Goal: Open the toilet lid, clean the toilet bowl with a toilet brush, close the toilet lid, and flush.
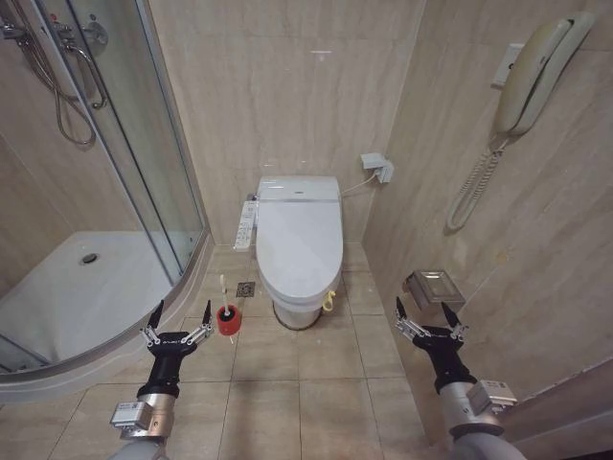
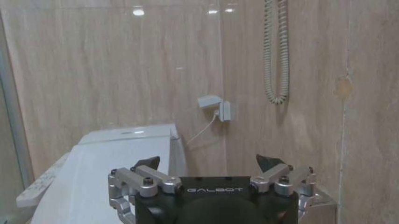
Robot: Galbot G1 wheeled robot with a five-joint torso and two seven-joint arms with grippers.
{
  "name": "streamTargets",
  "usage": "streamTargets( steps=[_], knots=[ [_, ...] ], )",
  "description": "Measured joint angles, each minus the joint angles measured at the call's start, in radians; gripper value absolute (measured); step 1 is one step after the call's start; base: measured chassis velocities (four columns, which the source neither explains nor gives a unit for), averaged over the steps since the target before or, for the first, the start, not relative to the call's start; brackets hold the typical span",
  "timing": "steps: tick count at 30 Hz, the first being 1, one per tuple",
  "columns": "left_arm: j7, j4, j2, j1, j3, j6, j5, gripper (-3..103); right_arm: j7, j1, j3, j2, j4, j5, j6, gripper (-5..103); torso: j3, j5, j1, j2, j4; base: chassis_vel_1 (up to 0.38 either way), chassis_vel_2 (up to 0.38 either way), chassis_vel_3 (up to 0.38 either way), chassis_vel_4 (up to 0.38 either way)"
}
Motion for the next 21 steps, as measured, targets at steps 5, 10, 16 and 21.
streamTargets(
  steps=[5, 10, 16, 21],
  knots=[
    [0.0, 0.0, 0.0, 0.0, 0.0, 0.0, 0.0, 100, 0.01, 0.006, 0.011, -0.005, 0.001, 0.013, 0.006, 100, 0.0, 0.0, 0.0, 0.0, 0.0, 0.0, 0.0, 0.0, 0.0],
    [0.0, 0.0, 0.0, 0.0, 0.0, 0.0, 0.0, 100, 0.021, 0.013, 0.014, -0.017, -0.011, 0.031, 0.003, 100, 0.0, 0.0, 0.0, 0.0, 0.0, 0.0, 0.0, 0.0, 0.0],
    [0.0, 0.0, 0.0, 0.0, 0.0, 0.0, 0.0, 100, 0.01, 0.016, 0.001, -0.016, -0.025, 0.029, 0.015, 100, 0.0, 0.0001, 0.0, 0.0, 0.0, 0.0, 0.0, 0.0, 0.0],
    [0.0, 0.0, 0.0, 0.0, 0.0, 0.0, 0.0, 100, 0.008, 0.016, -0.008, -0.012, -0.023, 0.031, 0.015, 100, 0.0, 0.0, 0.0, 0.0, 0.0001, 0.0, 0.0, 0.0, 0.0]
  ],
)
